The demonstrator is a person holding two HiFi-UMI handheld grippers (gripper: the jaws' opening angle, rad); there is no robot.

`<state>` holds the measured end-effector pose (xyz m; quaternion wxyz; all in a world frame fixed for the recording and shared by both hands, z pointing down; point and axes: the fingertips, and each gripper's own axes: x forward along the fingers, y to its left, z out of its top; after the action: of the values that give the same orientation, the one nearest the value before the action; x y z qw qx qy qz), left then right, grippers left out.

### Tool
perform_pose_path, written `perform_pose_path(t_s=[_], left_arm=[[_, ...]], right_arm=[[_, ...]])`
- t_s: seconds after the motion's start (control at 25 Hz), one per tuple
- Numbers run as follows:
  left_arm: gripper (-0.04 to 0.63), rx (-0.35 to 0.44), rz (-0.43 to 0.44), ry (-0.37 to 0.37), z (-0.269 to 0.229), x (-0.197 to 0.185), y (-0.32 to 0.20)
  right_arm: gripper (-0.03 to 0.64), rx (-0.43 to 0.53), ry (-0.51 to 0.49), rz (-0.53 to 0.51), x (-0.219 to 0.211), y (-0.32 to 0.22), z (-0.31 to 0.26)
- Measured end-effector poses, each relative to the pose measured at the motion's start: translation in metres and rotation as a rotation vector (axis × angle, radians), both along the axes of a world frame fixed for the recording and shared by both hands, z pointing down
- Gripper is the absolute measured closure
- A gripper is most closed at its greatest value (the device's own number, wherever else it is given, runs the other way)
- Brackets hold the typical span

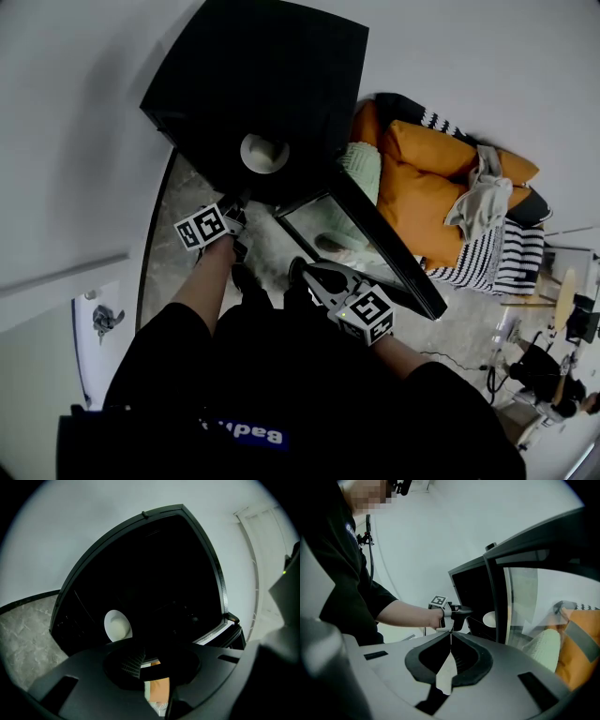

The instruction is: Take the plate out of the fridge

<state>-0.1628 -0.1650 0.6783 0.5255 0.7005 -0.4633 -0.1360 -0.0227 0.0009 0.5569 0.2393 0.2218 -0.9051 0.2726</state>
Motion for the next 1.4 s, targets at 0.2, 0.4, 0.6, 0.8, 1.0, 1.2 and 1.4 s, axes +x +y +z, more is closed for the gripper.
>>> perform_pose_path(t_s=[0.2,0.4,0.6,0.8,1.0,1.2,1.4], left_arm=[[0.537,-0.052,-0.044,0.031,0.027,0.003,-0.005],[0.537,-0.09,-0.094,0.072,0.049,0.004,-0.017],[0.511,-0.119,-0.168,0.122,0.07,0.003,-0.035],[0.511,-0.168,-0.207,0.145,0.093,0.009,-0.045],[0.511,-0.222,-0.241,0.153,0.116,0.014,-0.051],[0.511,-0.253,-0.279,0.166,0.132,0.015,-0.06],[0.511,-0.28,-0.329,0.178,0.144,0.012,-0.064]], right_arm=[[0.605,-0.034,0.019,-0.017,0.007,0.005,0.009],[0.604,-0.077,0.025,-0.031,0.011,0.011,0.023],[0.604,-0.102,0.039,-0.026,0.017,0.014,0.032],[0.604,-0.116,0.055,-0.006,0.026,0.014,0.036],[0.604,-0.137,0.066,0.01,0.036,0.018,0.041],[0.604,-0.164,0.075,0.011,0.041,0.022,0.048],[0.604,-0.179,0.073,-0.023,0.04,0.029,0.052]])
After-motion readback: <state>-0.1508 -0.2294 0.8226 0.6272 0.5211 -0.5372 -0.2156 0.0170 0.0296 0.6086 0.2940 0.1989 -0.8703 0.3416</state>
